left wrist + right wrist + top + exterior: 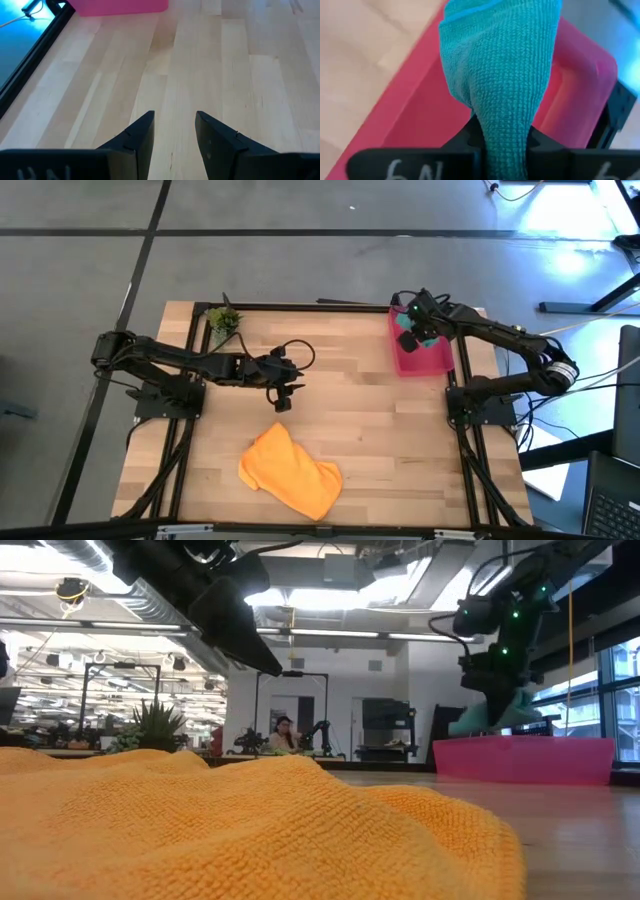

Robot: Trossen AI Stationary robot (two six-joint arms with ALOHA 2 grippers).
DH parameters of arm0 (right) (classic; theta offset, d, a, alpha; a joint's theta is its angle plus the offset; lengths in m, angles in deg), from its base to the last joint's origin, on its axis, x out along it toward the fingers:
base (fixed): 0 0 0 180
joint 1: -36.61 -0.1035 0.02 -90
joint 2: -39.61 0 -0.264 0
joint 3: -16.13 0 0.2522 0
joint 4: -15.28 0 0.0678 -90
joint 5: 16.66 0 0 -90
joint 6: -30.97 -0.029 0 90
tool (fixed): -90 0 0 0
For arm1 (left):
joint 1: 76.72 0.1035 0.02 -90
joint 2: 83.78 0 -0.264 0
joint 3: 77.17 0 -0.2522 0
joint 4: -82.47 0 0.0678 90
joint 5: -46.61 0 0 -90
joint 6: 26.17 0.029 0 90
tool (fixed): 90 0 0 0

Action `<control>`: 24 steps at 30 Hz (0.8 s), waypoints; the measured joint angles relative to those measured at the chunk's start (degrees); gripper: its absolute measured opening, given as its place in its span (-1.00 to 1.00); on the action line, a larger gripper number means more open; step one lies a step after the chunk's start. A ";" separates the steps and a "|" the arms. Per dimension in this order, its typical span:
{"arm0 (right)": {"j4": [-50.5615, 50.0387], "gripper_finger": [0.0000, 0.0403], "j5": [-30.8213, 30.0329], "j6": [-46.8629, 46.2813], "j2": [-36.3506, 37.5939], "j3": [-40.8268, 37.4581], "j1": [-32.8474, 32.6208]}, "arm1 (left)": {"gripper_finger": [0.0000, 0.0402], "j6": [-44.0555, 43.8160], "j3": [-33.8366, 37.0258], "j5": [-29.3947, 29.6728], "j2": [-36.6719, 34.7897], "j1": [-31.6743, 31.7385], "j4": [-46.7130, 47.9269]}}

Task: Roll microfiber towels into tight, uniform cylinder then place into a basket
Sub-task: Put the blue microfiber cloth into the pink bin

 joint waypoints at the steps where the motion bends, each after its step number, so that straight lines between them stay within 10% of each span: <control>1: 0.25 -0.79 -0.03 -1.87 0.00 -0.34 0.63 | -0.33 0.02 0.00 0.00 0.00 -0.02 -0.02; 16: 4.65 -0.79 1.90 1.05 -1.64 -2.45 3.53 | -0.33 0.02 0.00 0.00 0.02 0.00 -0.04; 24: 4.94 -0.79 5.00 -17.55 -4.67 -2.45 4.29 | -0.33 0.02 0.00 0.00 0.02 0.00 -0.07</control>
